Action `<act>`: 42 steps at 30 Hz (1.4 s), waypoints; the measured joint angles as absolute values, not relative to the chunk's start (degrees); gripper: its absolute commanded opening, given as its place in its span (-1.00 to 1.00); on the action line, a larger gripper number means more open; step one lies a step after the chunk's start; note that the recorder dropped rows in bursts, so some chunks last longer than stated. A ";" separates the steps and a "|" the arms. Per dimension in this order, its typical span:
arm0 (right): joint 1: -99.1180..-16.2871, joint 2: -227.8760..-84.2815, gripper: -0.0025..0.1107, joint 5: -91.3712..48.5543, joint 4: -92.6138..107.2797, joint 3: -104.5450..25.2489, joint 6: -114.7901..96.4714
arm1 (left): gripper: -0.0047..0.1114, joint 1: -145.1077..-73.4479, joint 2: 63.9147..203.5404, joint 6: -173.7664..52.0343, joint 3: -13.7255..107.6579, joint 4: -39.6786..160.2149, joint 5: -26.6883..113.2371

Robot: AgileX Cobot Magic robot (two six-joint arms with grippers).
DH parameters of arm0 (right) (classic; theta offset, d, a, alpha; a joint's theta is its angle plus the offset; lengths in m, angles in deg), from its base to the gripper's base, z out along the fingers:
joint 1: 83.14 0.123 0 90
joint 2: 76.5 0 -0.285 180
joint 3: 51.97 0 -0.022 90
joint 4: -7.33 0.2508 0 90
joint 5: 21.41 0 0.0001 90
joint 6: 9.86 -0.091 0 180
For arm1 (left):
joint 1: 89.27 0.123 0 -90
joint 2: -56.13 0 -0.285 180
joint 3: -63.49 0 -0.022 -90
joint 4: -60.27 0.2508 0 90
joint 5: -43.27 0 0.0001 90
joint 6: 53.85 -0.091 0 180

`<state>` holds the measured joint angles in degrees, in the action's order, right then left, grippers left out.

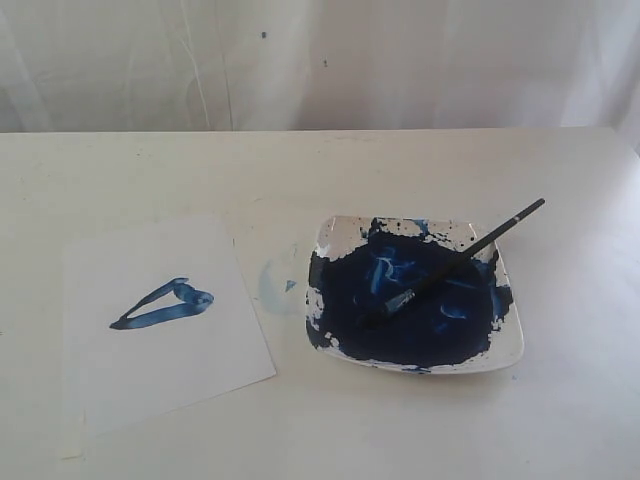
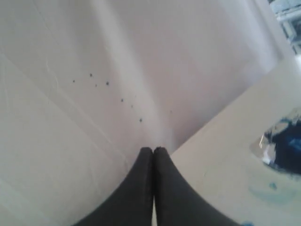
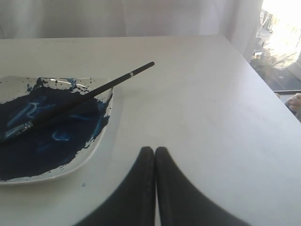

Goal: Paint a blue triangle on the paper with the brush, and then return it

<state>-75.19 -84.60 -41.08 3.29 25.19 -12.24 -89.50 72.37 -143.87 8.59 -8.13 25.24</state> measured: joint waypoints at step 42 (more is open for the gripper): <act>-75.17 -84.60 -0.96 -41.08 3.29 25.19 -12.24 | -0.92 -89.27 64.14 -140.13 -13.53 57.66 76.45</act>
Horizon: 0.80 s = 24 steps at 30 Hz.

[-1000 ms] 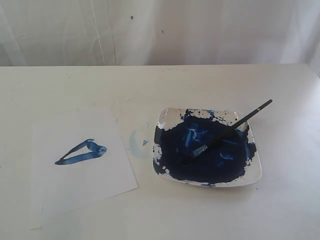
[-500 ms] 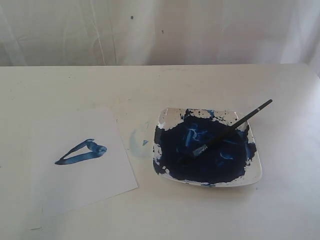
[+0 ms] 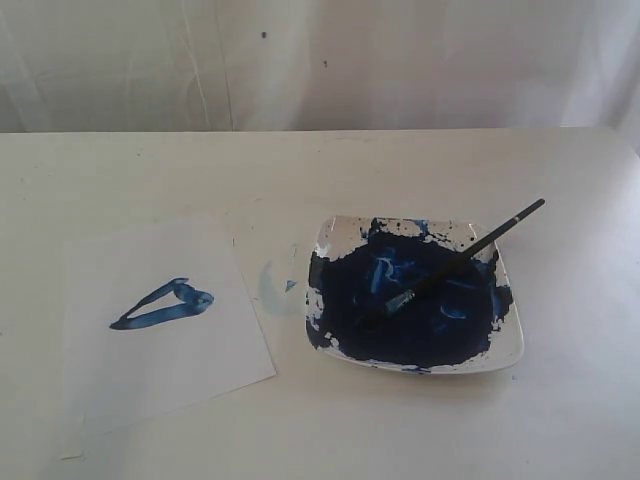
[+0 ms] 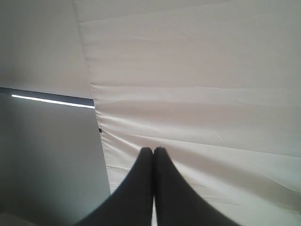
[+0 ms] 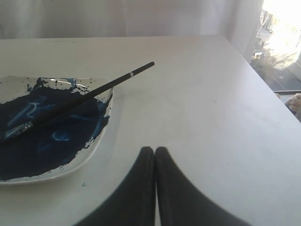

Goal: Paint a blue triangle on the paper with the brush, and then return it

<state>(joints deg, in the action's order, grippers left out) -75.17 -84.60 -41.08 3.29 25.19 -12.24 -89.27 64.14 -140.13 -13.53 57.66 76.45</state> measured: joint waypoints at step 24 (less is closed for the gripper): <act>-75.17 -84.60 -0.96 -41.08 3.29 25.19 -12.24 | -0.92 -89.27 64.14 -98.97 -13.53 58.12 55.99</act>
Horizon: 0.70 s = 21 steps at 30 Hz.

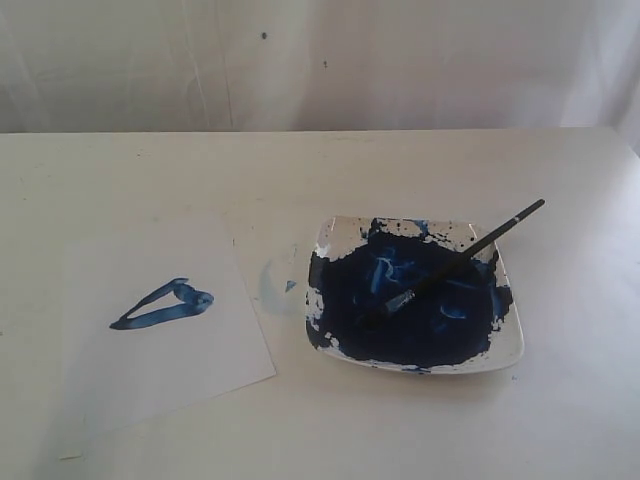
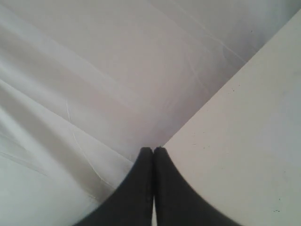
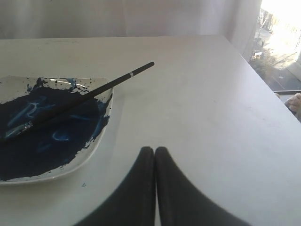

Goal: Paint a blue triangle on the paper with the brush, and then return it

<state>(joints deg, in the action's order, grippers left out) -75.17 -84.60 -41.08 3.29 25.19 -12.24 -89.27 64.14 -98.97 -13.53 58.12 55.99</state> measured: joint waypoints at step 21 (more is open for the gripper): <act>-75.17 -84.60 -0.96 -41.08 3.29 25.19 -12.24 | -0.92 -89.27 64.14 -52.49 -13.53 58.73 30.74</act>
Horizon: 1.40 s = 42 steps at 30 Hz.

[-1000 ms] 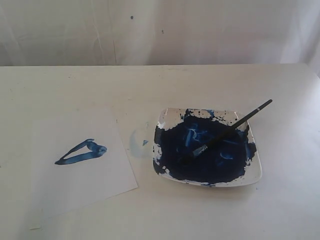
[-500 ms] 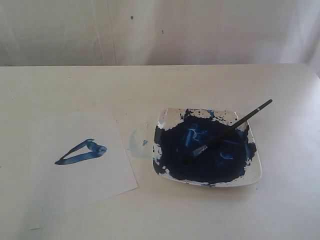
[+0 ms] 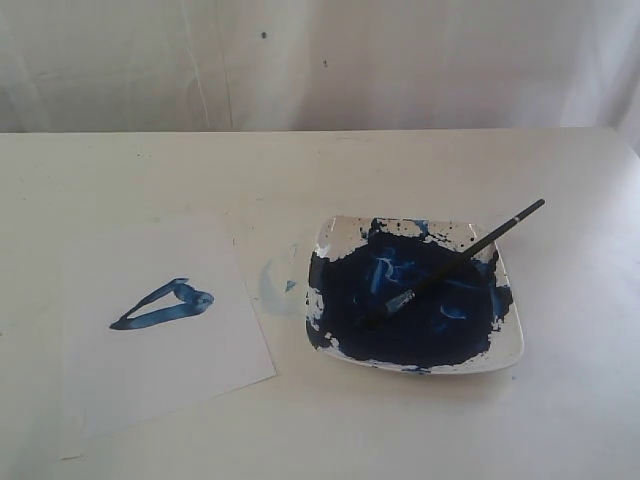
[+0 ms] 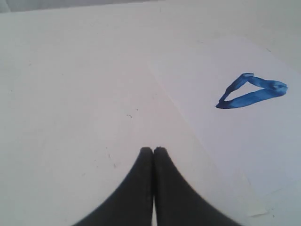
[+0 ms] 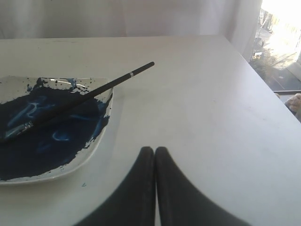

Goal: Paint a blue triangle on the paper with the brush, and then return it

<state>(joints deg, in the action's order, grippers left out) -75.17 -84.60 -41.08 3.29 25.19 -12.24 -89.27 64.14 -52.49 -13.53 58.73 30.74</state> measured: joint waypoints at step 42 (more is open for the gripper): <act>-75.17 -84.60 -0.96 -41.08 3.29 25.19 -12.24 | -0.92 -89.27 64.14 -51.10 -13.53 52.43 29.87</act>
<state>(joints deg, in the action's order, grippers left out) -75.17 -84.60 -41.08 3.29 25.19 -12.24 -89.27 64.14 -51.10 -13.53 52.43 29.87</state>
